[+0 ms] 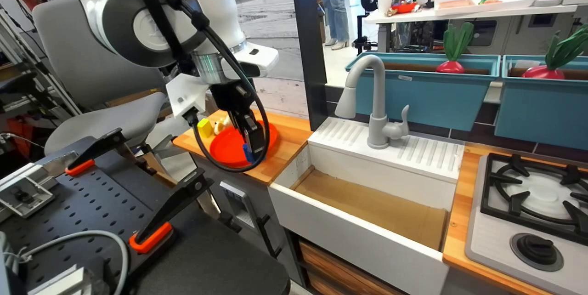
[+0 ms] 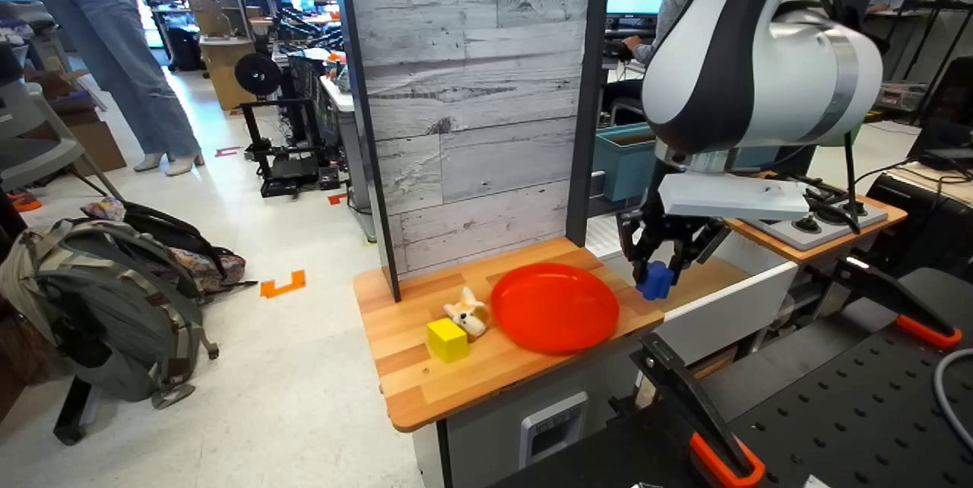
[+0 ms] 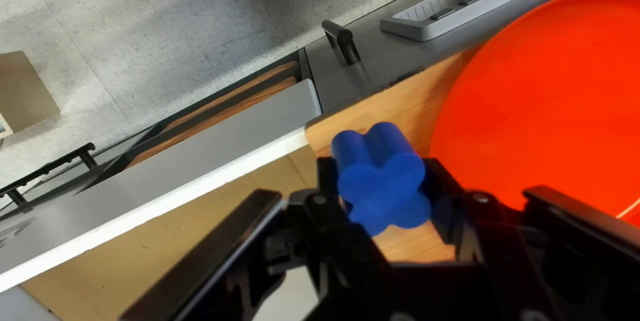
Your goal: Remove the blue block from the orange plate
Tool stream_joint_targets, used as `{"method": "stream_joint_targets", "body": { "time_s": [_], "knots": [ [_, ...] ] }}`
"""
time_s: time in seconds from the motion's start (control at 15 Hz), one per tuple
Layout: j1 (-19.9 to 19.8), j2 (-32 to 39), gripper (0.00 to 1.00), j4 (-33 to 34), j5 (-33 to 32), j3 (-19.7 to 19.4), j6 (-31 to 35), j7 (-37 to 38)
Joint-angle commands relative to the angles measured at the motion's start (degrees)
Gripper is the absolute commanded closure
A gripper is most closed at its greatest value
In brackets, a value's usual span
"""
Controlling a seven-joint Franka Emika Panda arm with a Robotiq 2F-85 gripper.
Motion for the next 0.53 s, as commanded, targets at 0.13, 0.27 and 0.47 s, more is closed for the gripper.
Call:
{"method": "stream_joint_targets", "body": {
  "time_s": [0.13, 0.27, 0.47],
  "knots": [
    [0.03, 3.21, 0.8, 3.3, 2.0, -0.82, -1.07, -1.24],
    [0.12, 4.14, 0.8, 4.19, 1.96, -0.94, -1.47, -1.21],
    [0.24, 5.67, 0.8, 5.85, 1.92, -0.93, -2.04, -1.16]
  ]
}}
